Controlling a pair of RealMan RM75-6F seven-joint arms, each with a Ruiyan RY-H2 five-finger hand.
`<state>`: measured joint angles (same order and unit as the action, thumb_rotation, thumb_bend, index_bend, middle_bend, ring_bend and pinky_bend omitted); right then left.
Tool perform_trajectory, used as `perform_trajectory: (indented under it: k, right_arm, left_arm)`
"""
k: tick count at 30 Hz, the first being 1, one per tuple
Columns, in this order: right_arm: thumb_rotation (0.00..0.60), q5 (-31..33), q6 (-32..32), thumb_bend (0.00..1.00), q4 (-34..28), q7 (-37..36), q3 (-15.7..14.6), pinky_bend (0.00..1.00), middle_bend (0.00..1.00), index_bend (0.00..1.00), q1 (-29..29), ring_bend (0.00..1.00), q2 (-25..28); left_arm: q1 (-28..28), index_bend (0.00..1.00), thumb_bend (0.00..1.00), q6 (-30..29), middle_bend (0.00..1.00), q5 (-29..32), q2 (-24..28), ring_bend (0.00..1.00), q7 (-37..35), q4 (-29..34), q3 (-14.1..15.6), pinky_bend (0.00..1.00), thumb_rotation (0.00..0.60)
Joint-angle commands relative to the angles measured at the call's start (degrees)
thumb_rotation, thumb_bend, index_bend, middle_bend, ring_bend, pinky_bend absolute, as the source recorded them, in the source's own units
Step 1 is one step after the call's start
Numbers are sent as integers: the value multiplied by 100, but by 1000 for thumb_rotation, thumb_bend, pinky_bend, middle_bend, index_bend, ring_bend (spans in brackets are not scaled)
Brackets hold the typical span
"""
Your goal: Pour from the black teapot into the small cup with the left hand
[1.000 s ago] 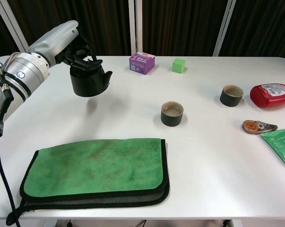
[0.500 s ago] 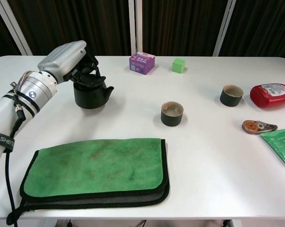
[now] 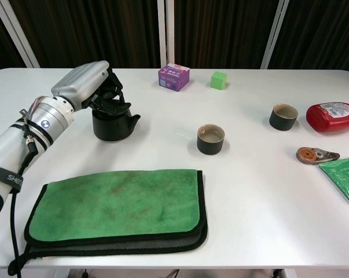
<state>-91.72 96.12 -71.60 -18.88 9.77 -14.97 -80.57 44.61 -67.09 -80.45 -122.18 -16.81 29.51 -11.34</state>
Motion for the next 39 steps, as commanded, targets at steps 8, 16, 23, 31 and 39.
perform_trajectory:
  k: [8,16,23,31,39]
  right_arm:
    - [600,-3,-31,365,7,13,-4,0,0,0,-17,0,-23]
    - [600,2,-52,364,12,41,-7,0,0,0,-23,0,-34]
    - [600,-10,-46,364,-2,52,-10,0,0,0,-23,0,-34]
    - [600,-9,-51,365,-3,64,-5,0,0,0,-31,0,-38]
    - [600,-13,-46,364,-18,80,-1,0,0,0,-33,0,-33]
  left_arm:
    - [-17,1000,348,13,1000,-40,-48,1000,-219,-172,28,411,600]
    - [-2,1000,250,63,1000,-39,-61,1000,-322,-228,21,412,600]
    - [-17,1000,170,88,1000,-34,-68,1000,-429,-243,20,413,600]
    - [-3,1000,89,39,1000,-74,-43,1000,-572,-279,28,432,495]
    - [-9,1000,77,21,1000,-147,-29,991,-646,-343,102,432,314]
